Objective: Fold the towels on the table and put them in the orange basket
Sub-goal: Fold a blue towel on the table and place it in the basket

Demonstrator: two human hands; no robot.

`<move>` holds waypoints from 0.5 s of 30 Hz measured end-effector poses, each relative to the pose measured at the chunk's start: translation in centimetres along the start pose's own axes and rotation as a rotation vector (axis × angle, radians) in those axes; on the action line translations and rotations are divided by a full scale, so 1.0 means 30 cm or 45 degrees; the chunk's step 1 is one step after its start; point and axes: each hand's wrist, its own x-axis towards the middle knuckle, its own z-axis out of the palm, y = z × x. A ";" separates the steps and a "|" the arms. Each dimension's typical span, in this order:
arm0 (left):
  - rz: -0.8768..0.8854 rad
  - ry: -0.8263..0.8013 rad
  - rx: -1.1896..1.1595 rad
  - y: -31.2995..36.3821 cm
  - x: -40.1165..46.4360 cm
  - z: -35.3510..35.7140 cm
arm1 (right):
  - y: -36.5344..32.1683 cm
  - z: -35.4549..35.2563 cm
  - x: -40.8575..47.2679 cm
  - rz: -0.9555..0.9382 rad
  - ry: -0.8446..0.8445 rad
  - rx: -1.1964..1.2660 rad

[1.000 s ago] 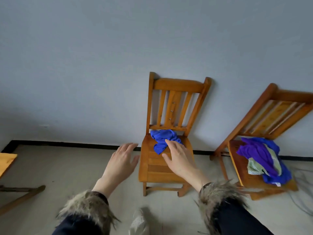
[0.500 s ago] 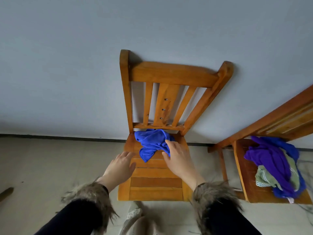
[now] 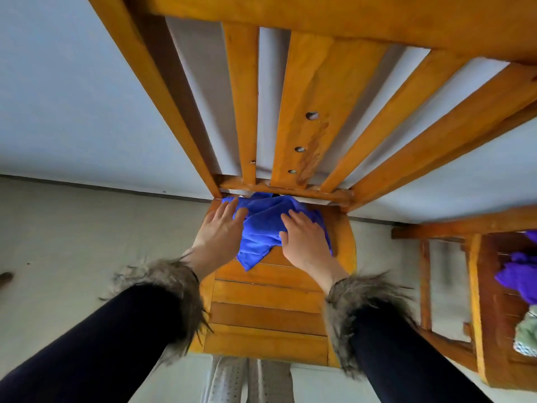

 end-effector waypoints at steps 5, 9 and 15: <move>0.042 0.103 -0.027 0.005 0.077 0.049 | 0.036 0.130 -0.043 -0.048 -0.046 0.046; -0.054 0.091 -0.035 0.014 0.105 0.078 | 0.063 0.160 -0.076 -0.122 -0.057 0.107; -0.095 0.068 -0.014 0.028 0.021 0.091 | 0.074 0.120 -0.058 -0.077 -0.114 0.195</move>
